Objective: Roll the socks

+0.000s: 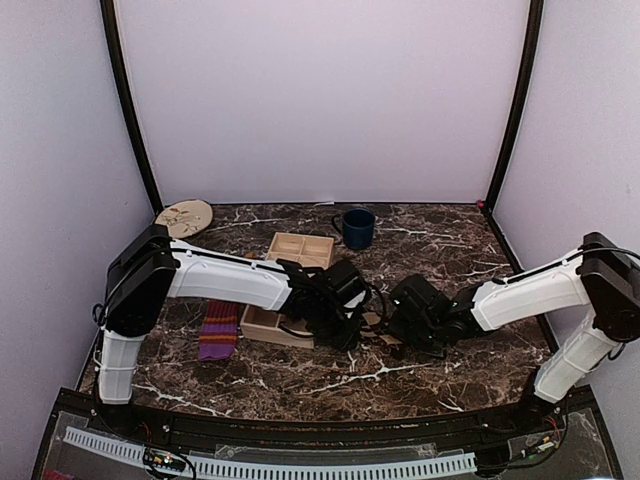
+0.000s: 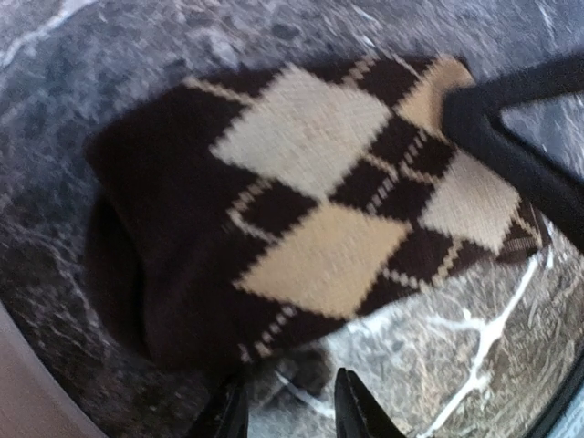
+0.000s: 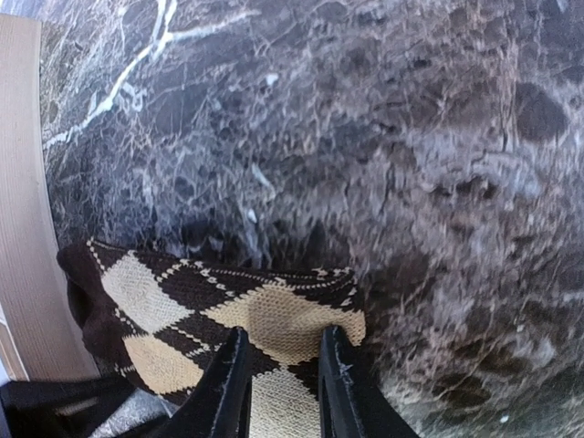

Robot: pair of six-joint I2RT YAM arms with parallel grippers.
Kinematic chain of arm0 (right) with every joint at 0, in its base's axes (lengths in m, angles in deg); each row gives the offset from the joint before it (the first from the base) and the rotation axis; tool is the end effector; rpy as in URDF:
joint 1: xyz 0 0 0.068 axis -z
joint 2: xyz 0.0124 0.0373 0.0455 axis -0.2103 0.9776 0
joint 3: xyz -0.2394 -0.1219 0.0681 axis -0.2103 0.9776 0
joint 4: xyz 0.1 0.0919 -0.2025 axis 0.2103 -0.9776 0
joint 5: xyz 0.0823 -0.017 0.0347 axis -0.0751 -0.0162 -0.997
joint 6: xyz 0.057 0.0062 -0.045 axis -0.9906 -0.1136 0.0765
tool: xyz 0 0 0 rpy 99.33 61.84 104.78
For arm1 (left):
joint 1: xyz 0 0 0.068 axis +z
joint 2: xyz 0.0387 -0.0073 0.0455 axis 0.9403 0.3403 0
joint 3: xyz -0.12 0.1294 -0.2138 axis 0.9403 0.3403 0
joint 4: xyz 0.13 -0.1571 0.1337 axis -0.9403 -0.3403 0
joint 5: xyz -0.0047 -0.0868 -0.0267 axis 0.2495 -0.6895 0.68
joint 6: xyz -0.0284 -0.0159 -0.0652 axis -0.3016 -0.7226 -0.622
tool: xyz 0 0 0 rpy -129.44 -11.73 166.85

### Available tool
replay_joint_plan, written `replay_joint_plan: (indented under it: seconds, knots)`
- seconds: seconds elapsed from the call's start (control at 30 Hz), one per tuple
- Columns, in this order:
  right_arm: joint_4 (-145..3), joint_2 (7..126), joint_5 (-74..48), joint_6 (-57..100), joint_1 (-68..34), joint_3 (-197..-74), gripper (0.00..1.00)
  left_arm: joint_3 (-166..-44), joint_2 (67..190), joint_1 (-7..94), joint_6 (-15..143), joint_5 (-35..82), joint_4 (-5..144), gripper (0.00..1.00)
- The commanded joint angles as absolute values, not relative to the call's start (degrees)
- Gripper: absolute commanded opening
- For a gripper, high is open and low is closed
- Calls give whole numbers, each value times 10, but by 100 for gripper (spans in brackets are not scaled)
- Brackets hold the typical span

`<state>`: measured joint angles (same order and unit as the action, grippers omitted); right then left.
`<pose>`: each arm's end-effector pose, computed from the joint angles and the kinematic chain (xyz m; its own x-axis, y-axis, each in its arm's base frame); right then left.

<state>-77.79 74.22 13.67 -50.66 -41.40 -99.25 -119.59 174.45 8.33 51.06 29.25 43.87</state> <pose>0.1813 0.2115 0.1377 -0.7368 0.5620 -0.3760 0.3647 0.7985 0.4789 0.2111 -0.3996 0.1478 -0.7328 0.4971 -0.4646 0.6480 0.7181 -0.2537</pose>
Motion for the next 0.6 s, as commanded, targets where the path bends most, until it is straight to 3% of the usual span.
replay_joint_plan:
  seconds: [0.0, 0.57]
  knots:
    - [-814, 733, 139, -536, -436, -995, 25, -1234, 1765, 82, 503, 352, 393, 36]
    - [-829, 709, 135, -562, -480, -994, 28, -1251, 1790, 115, 500, 362, 413, 37]
